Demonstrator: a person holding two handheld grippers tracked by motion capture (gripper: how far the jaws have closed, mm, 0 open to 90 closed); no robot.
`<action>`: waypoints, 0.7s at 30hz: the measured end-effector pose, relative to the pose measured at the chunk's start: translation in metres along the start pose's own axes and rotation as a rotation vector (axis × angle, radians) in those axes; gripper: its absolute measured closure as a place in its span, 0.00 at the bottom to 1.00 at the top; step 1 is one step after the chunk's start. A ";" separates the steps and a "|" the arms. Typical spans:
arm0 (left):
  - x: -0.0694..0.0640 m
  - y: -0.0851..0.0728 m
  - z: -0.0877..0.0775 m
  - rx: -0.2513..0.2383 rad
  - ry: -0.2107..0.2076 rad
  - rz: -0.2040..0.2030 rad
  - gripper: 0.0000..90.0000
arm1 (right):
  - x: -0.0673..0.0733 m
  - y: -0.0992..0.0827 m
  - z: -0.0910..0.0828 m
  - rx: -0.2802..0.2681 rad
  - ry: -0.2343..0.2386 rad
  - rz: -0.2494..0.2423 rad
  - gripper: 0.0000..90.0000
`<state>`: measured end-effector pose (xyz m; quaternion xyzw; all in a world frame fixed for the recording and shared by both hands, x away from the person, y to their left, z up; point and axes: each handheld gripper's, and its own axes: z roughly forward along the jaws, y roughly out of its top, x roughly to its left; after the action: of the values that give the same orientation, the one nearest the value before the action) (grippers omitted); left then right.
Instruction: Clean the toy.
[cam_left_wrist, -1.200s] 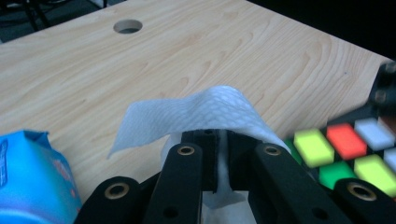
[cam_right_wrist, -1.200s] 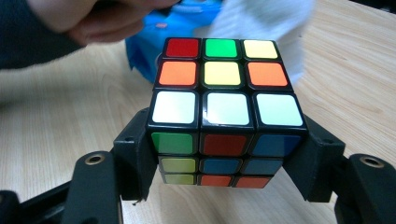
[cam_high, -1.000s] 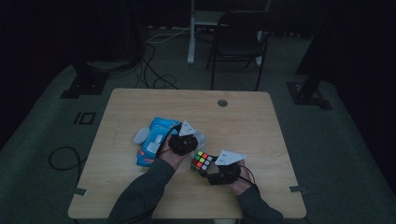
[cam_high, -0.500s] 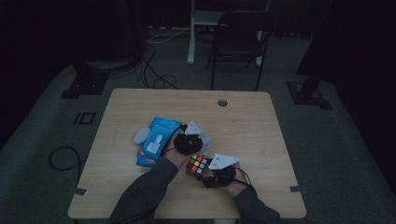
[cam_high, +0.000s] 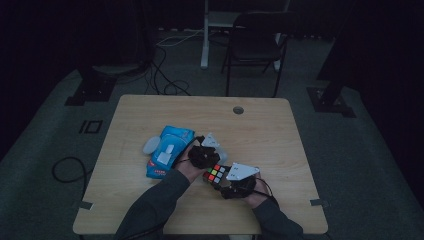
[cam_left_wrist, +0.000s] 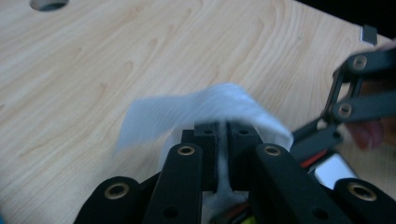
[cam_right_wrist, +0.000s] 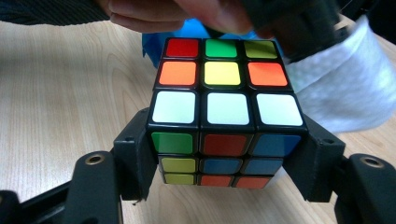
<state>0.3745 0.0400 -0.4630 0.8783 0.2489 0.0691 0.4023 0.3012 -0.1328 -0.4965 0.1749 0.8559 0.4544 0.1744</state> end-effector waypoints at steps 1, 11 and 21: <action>0.000 0.000 0.000 0.004 -0.005 0.000 0.95 | 0.000 -0.001 0.000 0.002 -0.001 -0.002 0.39; -0.005 0.002 0.001 0.038 -0.051 0.040 0.96 | 0.002 -0.003 0.004 0.027 -0.002 -0.022 0.39; -0.002 0.001 -0.001 0.054 -0.053 0.048 0.97 | 0.004 -0.002 0.003 0.028 0.001 -0.046 0.39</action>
<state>0.3727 0.0393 -0.4613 0.8961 0.2187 0.0489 0.3830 0.2983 -0.1301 -0.5003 0.1572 0.8661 0.4381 0.1821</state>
